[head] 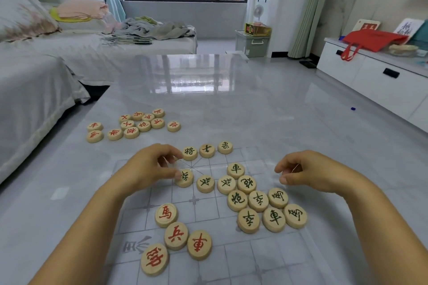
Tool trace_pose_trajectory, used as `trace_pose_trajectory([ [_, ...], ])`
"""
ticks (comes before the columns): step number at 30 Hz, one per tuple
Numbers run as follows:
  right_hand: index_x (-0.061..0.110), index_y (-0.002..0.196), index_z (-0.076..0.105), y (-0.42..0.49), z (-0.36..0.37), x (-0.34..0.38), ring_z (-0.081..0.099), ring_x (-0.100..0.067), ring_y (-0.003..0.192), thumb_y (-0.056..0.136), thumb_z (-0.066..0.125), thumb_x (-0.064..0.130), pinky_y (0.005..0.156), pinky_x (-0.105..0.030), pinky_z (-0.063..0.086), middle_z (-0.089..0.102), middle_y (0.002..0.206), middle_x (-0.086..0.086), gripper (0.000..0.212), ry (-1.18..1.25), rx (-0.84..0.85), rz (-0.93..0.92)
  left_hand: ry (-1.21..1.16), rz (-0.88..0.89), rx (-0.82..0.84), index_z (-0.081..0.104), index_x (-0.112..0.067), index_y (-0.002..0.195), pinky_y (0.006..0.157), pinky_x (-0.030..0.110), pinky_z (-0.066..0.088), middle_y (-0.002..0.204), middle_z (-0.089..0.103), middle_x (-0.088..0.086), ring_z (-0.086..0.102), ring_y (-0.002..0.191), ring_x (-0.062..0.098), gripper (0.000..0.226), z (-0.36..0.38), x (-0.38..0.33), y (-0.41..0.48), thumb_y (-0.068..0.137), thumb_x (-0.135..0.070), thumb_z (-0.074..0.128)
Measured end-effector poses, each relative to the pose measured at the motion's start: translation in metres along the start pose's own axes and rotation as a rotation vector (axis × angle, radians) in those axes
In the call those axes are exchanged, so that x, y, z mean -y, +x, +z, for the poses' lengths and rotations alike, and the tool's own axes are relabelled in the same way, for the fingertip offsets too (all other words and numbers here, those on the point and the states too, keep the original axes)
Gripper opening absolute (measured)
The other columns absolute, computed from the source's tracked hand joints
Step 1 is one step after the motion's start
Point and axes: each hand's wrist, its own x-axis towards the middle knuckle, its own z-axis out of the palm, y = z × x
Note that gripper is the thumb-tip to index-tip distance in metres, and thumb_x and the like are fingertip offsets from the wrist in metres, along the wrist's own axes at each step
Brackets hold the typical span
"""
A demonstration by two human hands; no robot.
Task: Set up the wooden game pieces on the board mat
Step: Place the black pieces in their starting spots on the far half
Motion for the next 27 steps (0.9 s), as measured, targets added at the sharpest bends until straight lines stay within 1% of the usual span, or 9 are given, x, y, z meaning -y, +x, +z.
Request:
trace_pose_trajectory([
  [3,0.023,0.098,0.064,-0.002,0.001,0.000,0.059,-0.016,0.088,0.078,0.072,0.019,0.083,-0.028,0.046,0.064,0.092,0.000,0.021,-0.004,0.063,0.007,0.088,0.003,0.069,0.055,-0.036,0.103,0.069,0.016,0.042,0.099,0.053,-0.006,0.053,0.084,0.011,0.040,0.005,-0.001,0.001,0.072,-0.024,0.076],
  [6,0.026,0.101,0.063,-0.004,0.003,0.002,0.059,-0.014,0.087,0.075,0.075,0.019,0.087,-0.029,0.046,0.063,0.094,0.001,0.029,-0.015,0.157,0.025,0.127,-0.011,0.151,0.054,-0.036,0.110,0.069,0.013,0.041,0.098,0.049,-0.012,0.051,0.082,0.007,0.046,0.009,0.000,0.001,0.072,-0.024,0.076],
  [8,0.028,0.101,0.063,-0.004,0.005,0.002,0.056,-0.011,0.084,0.074,0.076,0.019,0.088,-0.031,0.047,0.060,0.095,0.002,0.032,-0.020,0.195,0.027,0.152,-0.011,0.176,0.054,-0.035,0.112,0.068,0.013,0.040,0.096,0.047,-0.014,0.050,0.080,0.005,0.046,0.012,0.001,0.002,0.073,-0.022,0.075],
  [11,0.032,0.095,0.062,-0.002,0.009,0.002,0.055,-0.011,0.080,0.072,0.077,0.017,0.087,-0.033,0.048,0.059,0.093,0.003,0.030,-0.018,0.219,0.017,0.183,-0.007,0.168,0.055,-0.033,0.109,0.065,0.013,0.038,0.094,0.048,-0.013,0.049,0.079,0.003,0.040,0.015,0.002,0.003,0.075,-0.020,0.073],
  [15,0.029,0.097,0.061,0.002,0.012,-0.001,0.055,-0.013,0.081,0.076,0.074,0.023,0.084,-0.033,0.048,0.057,0.087,0.004,0.025,-0.077,0.179,0.037,0.167,-0.020,0.206,0.055,-0.032,0.103,0.064,0.016,0.038,0.090,0.050,-0.011,0.049,0.076,0.004,0.037,0.013,0.002,0.003,0.074,-0.019,0.074],
  [19,0.028,0.101,0.057,0.007,0.013,-0.004,0.052,-0.010,0.081,0.078,0.069,0.037,0.070,-0.024,0.042,0.053,0.088,0.009,0.027,-0.150,0.017,0.074,0.149,-0.044,0.245,0.056,-0.032,0.101,0.069,0.020,0.042,0.087,0.052,-0.007,0.049,0.075,0.008,0.040,0.008,0.005,0.002,0.071,-0.017,0.077],
  [21,0.028,0.102,0.054,0.009,0.015,-0.004,0.052,-0.009,0.081,0.080,0.067,0.041,0.065,-0.021,0.039,0.052,0.088,0.010,0.028,-0.163,-0.016,0.069,0.143,-0.051,0.256,0.056,-0.030,0.102,0.071,0.021,0.043,0.087,0.052,-0.006,0.049,0.076,0.009,0.041,0.006,0.006,0.002,0.070,-0.017,0.077],
  [23,0.032,0.103,0.050,0.009,0.014,-0.004,0.051,-0.009,0.083,0.080,0.066,0.042,0.067,-0.020,0.040,0.051,0.089,0.010,0.030,-0.172,0.003,0.058,0.143,-0.058,0.262,0.056,-0.029,0.104,0.071,0.020,0.043,0.086,0.052,-0.007,0.050,0.077,0.009,0.041,0.006,0.007,0.001,0.070,-0.017,0.077],
  [27,0.039,0.111,0.048,0.009,0.014,-0.005,0.054,-0.012,0.089,0.080,0.069,0.032,0.083,-0.027,0.046,0.054,0.095,0.006,0.038,-0.175,0.063,0.037,0.146,-0.062,0.261,0.056,-0.026,0.105,0.068,0.018,0.041,0.085,0.051,-0.007,0.048,0.076,0.007,0.041,0.005,0.005,0.000,0.071,-0.015,0.076],
])
